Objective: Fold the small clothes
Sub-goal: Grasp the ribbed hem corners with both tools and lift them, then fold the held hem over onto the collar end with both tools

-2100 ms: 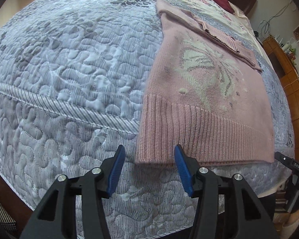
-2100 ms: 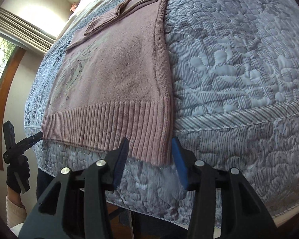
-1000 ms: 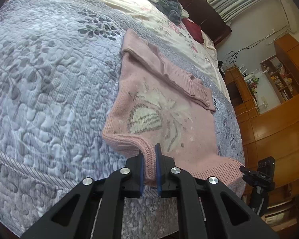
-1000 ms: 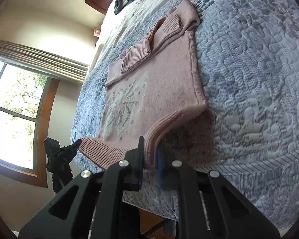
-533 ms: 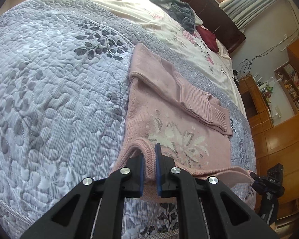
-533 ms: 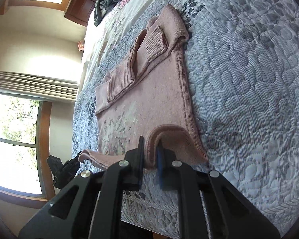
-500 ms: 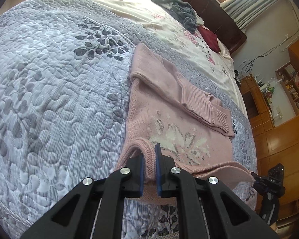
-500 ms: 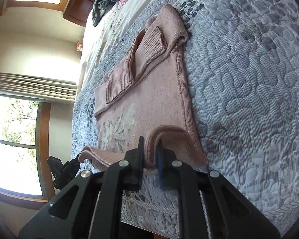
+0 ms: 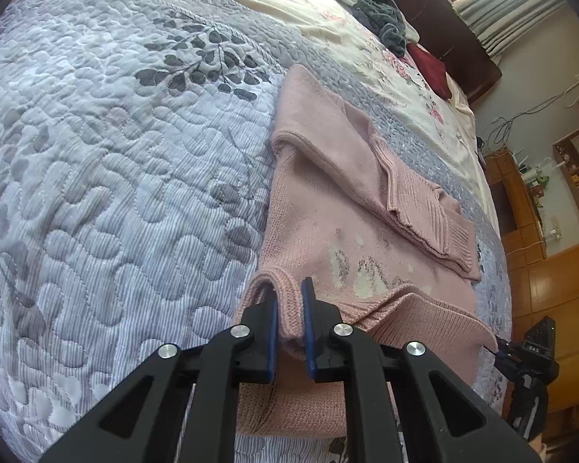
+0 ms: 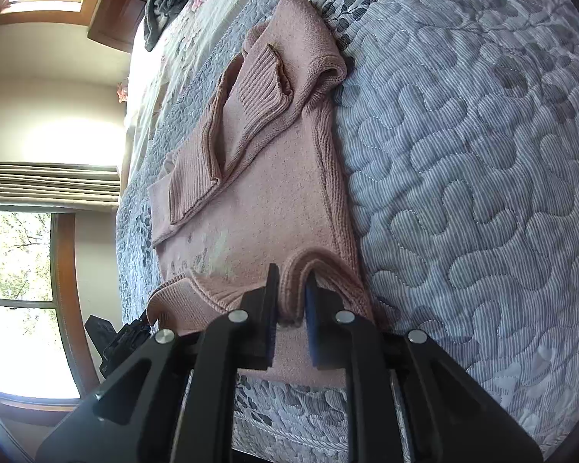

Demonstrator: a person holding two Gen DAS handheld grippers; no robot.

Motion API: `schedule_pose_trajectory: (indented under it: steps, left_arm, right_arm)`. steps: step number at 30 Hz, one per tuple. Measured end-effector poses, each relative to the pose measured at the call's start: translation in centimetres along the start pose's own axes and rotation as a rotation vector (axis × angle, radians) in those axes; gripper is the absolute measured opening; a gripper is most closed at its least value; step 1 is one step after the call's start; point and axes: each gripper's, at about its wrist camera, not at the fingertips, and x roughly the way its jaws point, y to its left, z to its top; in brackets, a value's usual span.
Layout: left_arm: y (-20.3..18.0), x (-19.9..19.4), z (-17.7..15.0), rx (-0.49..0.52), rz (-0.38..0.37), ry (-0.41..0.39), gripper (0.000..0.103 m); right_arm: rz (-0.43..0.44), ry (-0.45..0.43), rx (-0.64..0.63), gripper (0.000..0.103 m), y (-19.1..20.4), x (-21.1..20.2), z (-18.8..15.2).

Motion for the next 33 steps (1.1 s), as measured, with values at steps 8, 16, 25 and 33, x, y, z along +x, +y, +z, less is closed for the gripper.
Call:
schedule_pose_trajectory:
  steps: [8,16,25,33]
  left_arm:
    - [1.2,-3.8,0.7,-0.041,-0.016,-0.101,0.044]
    - [-0.7,-2.5,0.7,0.154,0.057,-0.025,0.049]
    - [-3.0,2.1,0.3,0.286,0.182,0.027,0.051]
    - [-5.3,3.7,-0.7,0.432,0.274,0.023,0.010]
  right_arm:
    - [-0.068,-0.078,-0.062,0.045,0.5,-2.4,-0.4]
    - [-0.217,-0.087,-0.310,0.051,4.0,-2.3,-1.4]
    - [-0.349,-0.033,-0.448,0.052,5.5,2.3,-0.2]
    - [-0.457,0.029,-0.546,0.010,5.5,5.4,-0.5]
